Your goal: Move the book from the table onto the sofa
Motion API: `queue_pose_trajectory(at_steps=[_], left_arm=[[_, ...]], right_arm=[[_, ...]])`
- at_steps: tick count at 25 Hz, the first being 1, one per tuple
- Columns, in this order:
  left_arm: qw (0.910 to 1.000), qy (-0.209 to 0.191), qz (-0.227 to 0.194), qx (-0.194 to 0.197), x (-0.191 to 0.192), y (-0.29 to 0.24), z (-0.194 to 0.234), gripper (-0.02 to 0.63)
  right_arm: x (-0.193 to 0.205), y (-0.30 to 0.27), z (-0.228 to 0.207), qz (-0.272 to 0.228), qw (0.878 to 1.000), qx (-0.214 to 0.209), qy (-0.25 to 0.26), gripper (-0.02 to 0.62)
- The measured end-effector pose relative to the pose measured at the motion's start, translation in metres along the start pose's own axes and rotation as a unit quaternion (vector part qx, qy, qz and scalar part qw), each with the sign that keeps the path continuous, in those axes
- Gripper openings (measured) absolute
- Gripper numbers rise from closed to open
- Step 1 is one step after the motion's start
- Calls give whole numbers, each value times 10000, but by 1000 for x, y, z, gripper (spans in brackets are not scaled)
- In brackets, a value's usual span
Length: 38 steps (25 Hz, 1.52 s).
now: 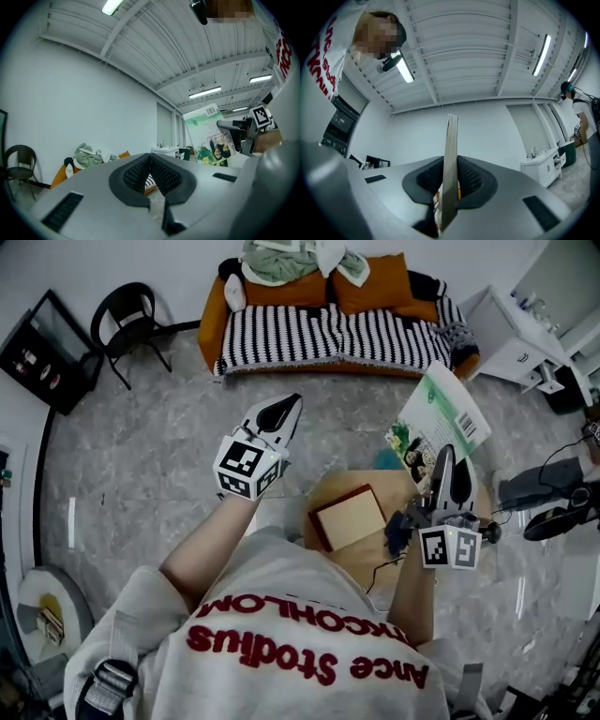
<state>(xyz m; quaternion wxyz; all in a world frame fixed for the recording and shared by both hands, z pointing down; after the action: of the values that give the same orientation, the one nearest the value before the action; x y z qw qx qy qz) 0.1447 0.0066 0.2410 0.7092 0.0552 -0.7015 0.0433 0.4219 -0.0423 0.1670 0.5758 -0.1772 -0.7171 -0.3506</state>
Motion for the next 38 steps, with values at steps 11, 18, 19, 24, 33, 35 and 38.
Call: queue_pose_trajectory(at_steps=[11,18,19,24,33,35,38], left_arm=[[9938,-222,99,-1087,-11,68,66,17],[9810,-71,-27,-1938,-24,141,150,17],[9792,-84,-39,-2028,-25,146,152,17],[9706,-181,-79,-2399,-27,162,165,17],[9610,31,-75,-2765,-24,179,255,17],[9608,-10,-73,-2771,-19,175,252,17],[9614,-30,-86,-2751,-20,168,265,17]], right_arm=[[11,-64,72,116,9919,-1145,-536,84],[22,-121,166,235,9749,-1956,-1042,84],[22,-124,171,227,9723,-2060,-1080,84],[29,-143,192,222,9602,-2488,-1247,84],[55,-218,266,459,9456,-2920,-1359,84],[56,-214,262,420,9452,-2940,-1357,84],[57,-223,267,384,9457,-2946,-1322,84]])
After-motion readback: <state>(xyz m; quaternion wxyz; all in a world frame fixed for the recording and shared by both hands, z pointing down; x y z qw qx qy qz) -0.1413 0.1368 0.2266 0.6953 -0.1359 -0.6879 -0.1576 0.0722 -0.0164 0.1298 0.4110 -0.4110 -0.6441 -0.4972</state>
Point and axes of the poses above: the fingertips, and each gripper's own axes: y backward along the fingers, z to its left, x out of its underside, the point moved 1 cm from there along y, backward along the fingers
